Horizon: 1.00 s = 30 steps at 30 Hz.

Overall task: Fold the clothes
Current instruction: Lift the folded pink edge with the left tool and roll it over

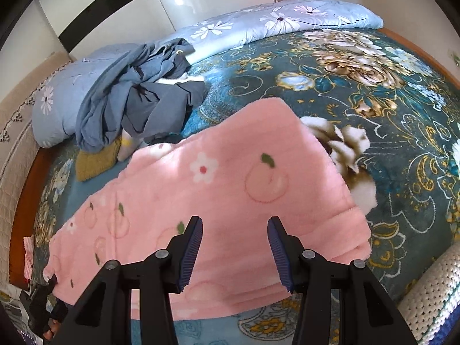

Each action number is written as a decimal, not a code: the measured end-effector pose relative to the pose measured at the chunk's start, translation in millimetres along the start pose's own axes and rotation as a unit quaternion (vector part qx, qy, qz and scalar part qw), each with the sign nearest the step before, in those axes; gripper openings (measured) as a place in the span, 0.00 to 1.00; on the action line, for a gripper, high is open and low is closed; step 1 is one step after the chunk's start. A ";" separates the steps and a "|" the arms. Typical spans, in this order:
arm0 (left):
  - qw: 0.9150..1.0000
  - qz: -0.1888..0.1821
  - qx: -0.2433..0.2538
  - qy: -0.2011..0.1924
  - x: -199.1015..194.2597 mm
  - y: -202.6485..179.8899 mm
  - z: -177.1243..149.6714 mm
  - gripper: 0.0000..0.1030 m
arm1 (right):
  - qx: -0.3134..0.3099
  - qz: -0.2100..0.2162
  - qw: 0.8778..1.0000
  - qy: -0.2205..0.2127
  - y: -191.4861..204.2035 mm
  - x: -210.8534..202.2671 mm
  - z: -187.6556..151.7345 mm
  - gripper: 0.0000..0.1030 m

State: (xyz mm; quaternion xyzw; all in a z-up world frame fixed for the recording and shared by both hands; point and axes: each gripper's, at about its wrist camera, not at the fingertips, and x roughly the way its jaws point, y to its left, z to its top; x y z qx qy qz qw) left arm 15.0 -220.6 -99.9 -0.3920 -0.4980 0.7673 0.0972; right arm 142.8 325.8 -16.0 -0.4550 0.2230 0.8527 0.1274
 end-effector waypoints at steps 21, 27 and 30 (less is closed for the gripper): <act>0.931 -0.090 0.355 -0.021 -40.3 -303.6 -135.5 0.20 | -0.008 0.100 0.993 -0.060 -72.8 -31.2 17.6 0.49; 0.893 -0.083 0.442 0.013 -10.0 -365.0 -216.1 0.20 | -0.040 0.123 0.986 -0.102 -94.0 -45.2 33.7 0.49; 0.879 -0.064 0.471 0.042 17.4 -369.1 -257.9 0.20 | -0.041 0.135 0.983 -0.117 -106.4 -48.4 44.1 0.49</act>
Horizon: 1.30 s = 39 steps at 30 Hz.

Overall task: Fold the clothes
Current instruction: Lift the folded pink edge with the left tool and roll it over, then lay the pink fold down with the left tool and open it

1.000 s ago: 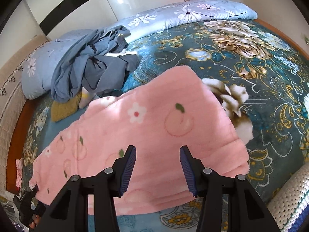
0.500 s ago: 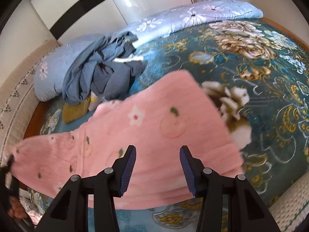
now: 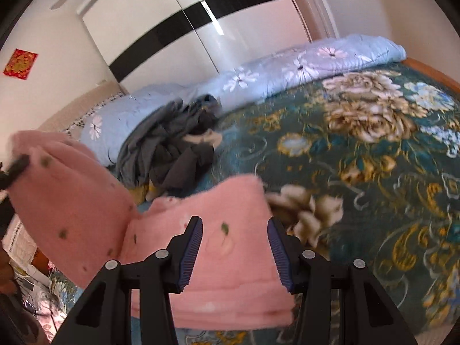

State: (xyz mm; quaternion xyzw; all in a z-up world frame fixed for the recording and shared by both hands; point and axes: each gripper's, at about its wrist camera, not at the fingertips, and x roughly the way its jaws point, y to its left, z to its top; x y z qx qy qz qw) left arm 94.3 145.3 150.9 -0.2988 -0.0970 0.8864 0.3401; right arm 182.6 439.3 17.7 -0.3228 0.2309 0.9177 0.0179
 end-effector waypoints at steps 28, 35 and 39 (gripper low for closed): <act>0.988 -0.031 0.032 0.148 62.1 -47.8 -99.1 0.59 | 0.090 0.049 0.995 0.010 -66.0 24.7 -20.6 0.50; 0.988 0.087 -0.084 0.090 30.0 63.9 -92.1 0.60 | 0.068 0.113 0.991 0.023 -43.2 19.9 -18.6 0.49; 0.972 0.144 -0.153 0.108 24.5 123.2 -115.3 0.60 | 0.019 0.142 0.988 0.061 -13.4 29.4 -22.0 0.53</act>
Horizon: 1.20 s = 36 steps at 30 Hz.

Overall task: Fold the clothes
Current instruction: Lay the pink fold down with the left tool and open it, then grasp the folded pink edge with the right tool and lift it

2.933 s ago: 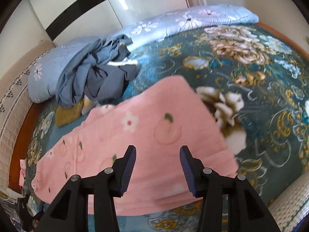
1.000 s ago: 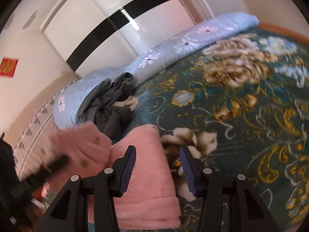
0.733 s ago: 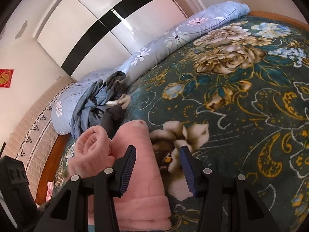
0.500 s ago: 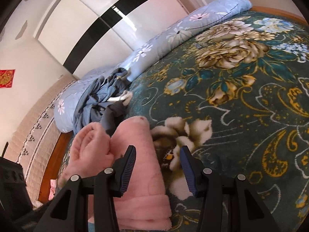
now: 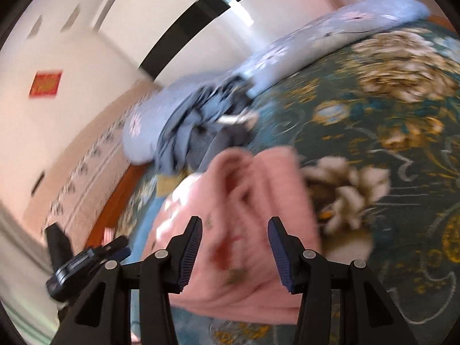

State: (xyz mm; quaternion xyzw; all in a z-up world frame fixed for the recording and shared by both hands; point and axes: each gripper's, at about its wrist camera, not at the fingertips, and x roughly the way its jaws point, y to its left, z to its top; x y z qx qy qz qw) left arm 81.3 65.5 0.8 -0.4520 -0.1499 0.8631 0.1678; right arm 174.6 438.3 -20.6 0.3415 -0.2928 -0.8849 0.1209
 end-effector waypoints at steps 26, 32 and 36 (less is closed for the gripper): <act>0.997 -0.035 -0.041 0.054 28.4 39.0 -32.4 0.64 | -0.068 -0.021 0.986 0.153 34.0 83.0 38.4 0.22; 0.996 -0.078 -0.014 0.040 19.0 29.6 -28.9 0.64 | -0.058 0.055 0.994 0.077 47.5 35.7 64.7 0.21; 0.996 -0.079 -0.013 0.050 24.1 29.6 -32.9 0.64 | -0.004 0.022 0.996 0.092 7.4 46.0 57.4 0.21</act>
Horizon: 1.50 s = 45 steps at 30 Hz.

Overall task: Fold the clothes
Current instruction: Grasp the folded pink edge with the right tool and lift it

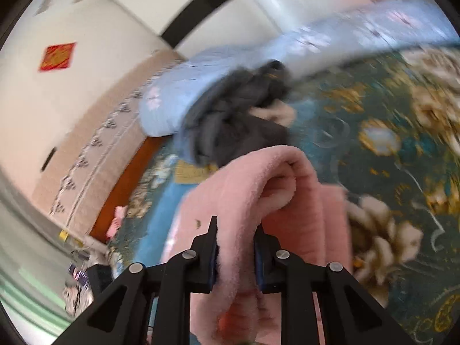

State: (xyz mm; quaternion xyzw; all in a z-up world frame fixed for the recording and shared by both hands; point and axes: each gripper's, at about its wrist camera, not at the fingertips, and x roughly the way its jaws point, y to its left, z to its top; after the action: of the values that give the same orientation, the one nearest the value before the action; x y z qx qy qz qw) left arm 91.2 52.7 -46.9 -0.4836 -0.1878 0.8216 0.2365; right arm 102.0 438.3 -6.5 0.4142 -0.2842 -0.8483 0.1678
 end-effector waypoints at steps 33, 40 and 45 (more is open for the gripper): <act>0.995 -0.022 0.098 -0.004 -18.9 -60.6 12.6 0.64 | -0.111 -0.076 0.991 0.012 59.2 -16.2 -41.3 0.26; 0.994 -0.013 0.103 0.014 -8.7 -51.6 2.8 0.64 | -0.080 -0.106 0.990 0.043 17.4 -8.0 -67.8 0.24; 0.995 -0.017 0.098 0.030 1.6 -50.4 -4.5 0.64 | -0.060 -0.106 0.992 0.042 5.6 -3.5 -71.4 0.21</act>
State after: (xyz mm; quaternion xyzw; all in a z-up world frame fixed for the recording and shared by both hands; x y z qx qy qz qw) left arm 105.0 95.1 -23.0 -0.4793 -0.1072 0.8172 0.3018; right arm 161.4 411.3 -36.2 0.4666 -0.1800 -0.8586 0.1128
